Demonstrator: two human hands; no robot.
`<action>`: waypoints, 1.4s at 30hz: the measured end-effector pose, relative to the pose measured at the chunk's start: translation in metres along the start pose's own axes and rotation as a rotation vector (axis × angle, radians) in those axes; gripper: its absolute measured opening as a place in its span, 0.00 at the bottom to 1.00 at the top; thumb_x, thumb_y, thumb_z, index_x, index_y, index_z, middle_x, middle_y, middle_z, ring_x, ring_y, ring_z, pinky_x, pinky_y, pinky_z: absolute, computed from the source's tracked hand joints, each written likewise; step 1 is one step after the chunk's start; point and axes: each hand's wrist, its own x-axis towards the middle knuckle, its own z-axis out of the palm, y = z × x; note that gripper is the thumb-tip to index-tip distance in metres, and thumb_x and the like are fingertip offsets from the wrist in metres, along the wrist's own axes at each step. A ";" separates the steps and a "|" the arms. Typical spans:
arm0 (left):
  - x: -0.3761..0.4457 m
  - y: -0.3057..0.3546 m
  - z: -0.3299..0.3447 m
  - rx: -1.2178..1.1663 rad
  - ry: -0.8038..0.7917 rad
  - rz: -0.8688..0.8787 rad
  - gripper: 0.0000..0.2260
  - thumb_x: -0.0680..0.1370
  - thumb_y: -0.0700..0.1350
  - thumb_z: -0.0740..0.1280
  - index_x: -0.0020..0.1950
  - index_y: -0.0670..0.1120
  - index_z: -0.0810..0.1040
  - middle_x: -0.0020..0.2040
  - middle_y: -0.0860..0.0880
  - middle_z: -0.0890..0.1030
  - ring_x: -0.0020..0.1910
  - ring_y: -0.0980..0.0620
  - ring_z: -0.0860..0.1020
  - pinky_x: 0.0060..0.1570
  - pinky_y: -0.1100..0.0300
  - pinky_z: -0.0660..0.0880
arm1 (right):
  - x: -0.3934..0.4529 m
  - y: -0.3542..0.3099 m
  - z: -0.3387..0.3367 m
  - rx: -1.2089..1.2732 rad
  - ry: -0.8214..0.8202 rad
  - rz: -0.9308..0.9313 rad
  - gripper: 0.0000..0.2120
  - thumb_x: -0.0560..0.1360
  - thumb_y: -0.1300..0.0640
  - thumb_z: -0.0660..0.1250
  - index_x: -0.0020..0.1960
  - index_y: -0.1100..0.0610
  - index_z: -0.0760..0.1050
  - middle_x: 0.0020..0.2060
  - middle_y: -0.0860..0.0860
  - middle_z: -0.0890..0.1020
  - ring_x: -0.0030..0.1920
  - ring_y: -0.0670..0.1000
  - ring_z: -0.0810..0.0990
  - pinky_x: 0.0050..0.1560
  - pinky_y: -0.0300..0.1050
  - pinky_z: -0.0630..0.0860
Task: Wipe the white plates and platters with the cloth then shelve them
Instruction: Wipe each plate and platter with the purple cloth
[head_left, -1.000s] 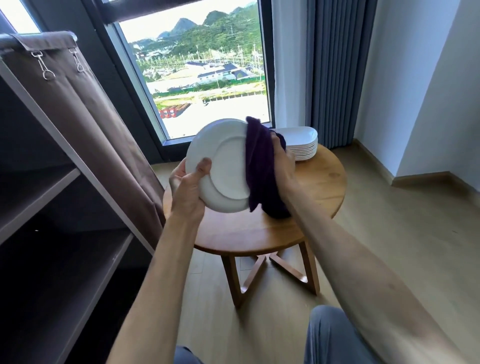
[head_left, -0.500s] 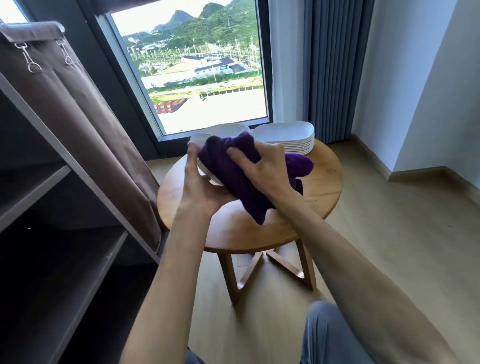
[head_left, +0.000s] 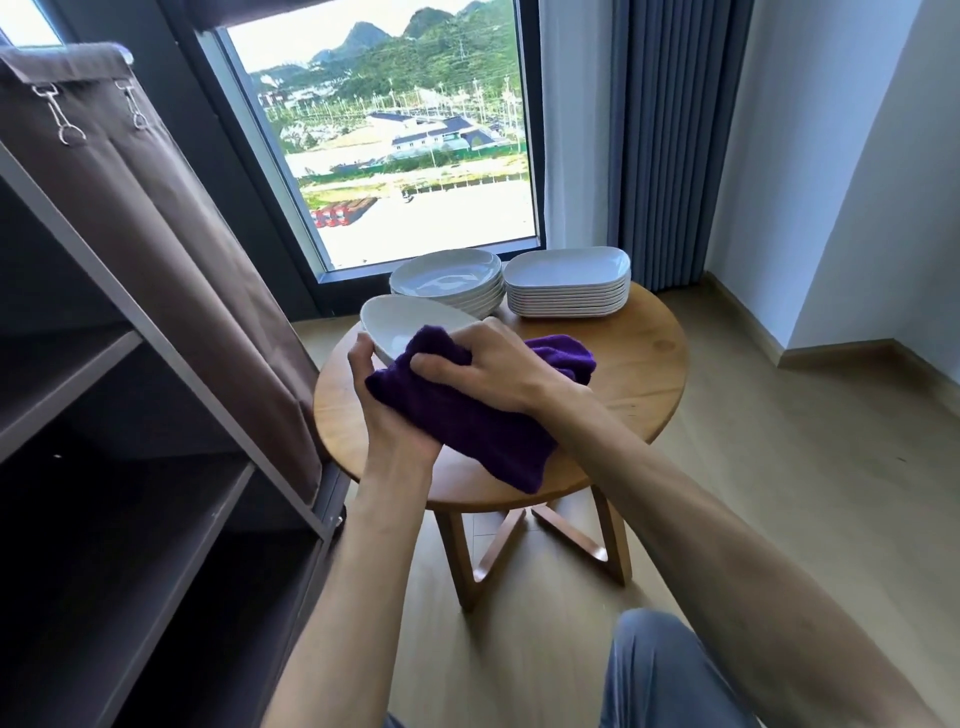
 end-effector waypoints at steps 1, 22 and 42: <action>-0.001 -0.001 0.000 0.015 0.005 0.010 0.26 0.74 0.68 0.66 0.50 0.47 0.88 0.44 0.44 0.85 0.45 0.45 0.85 0.48 0.52 0.81 | 0.000 0.001 0.004 -0.011 -0.039 0.031 0.25 0.78 0.37 0.66 0.30 0.54 0.73 0.24 0.46 0.72 0.27 0.48 0.70 0.33 0.47 0.68; -0.002 -0.001 0.029 -0.059 0.187 0.336 0.18 0.73 0.51 0.60 0.54 0.42 0.80 0.43 0.44 0.84 0.42 0.44 0.84 0.44 0.53 0.81 | -0.021 0.000 0.035 0.550 0.320 0.753 0.64 0.61 0.36 0.76 0.81 0.45 0.36 0.80 0.59 0.57 0.78 0.59 0.60 0.77 0.57 0.61; -0.042 0.047 -0.009 0.243 -0.036 0.175 0.41 0.64 0.47 0.66 0.77 0.38 0.66 0.63 0.37 0.76 0.59 0.36 0.76 0.54 0.44 0.78 | 0.053 0.007 -0.008 0.054 0.359 0.335 0.14 0.65 0.36 0.78 0.41 0.44 0.80 0.40 0.44 0.85 0.44 0.46 0.83 0.48 0.44 0.79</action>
